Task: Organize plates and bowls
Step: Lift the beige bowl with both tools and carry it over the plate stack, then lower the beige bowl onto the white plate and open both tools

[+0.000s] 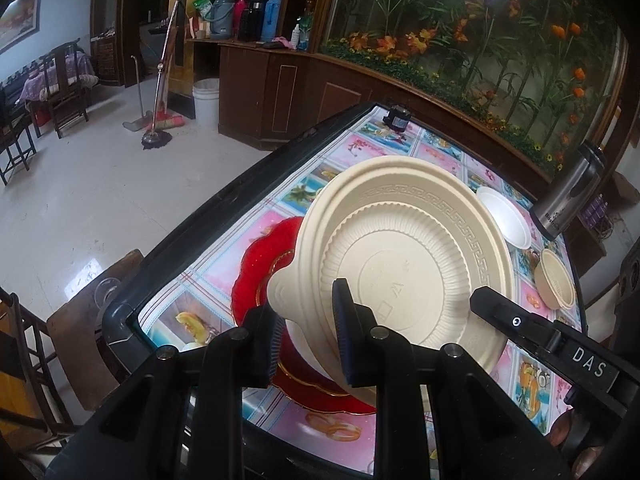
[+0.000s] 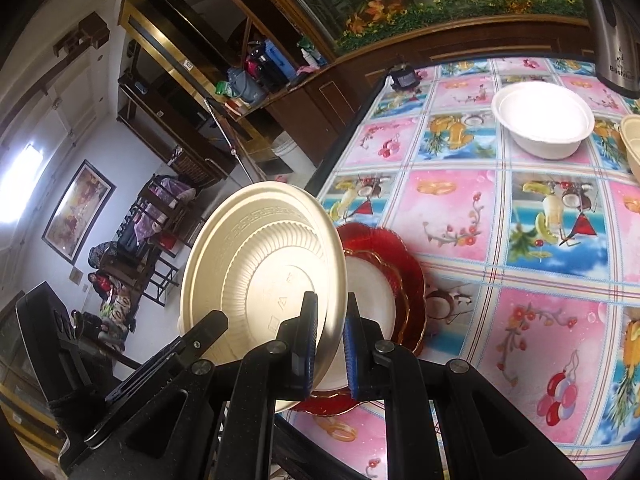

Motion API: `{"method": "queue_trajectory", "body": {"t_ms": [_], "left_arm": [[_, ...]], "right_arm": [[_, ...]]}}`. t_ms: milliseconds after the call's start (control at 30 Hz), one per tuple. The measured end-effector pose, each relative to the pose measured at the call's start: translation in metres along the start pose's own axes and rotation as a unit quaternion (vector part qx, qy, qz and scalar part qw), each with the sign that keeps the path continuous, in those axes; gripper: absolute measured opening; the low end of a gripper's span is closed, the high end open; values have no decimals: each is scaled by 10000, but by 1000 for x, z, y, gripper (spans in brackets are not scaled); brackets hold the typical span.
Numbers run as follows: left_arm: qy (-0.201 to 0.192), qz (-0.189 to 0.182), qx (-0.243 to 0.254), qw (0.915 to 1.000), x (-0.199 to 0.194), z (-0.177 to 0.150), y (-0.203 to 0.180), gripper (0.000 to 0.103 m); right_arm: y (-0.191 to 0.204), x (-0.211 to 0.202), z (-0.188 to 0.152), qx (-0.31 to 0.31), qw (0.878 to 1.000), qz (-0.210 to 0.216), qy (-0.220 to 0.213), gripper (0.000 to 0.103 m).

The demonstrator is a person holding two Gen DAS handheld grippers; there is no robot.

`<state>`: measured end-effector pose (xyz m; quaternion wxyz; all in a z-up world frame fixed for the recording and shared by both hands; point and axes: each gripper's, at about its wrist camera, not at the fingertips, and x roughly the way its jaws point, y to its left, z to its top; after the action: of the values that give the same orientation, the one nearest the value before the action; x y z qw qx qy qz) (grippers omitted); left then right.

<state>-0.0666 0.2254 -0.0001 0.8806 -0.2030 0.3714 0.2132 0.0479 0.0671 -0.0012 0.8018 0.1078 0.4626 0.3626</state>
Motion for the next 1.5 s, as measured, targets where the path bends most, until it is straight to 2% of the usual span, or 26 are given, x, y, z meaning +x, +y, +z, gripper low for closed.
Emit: {"method": "queue_trajectory", "body": {"t_ms": [633,1500], "left_arm": [[361,180,12,9992,27,-13,4,22],[365,223,-1,9991,29,-20,9,22]], "right_arm": [[-14,36,-11,83,9989,-209,400,12],[-17,42,-19,88,9983,-273,501,12]]}}
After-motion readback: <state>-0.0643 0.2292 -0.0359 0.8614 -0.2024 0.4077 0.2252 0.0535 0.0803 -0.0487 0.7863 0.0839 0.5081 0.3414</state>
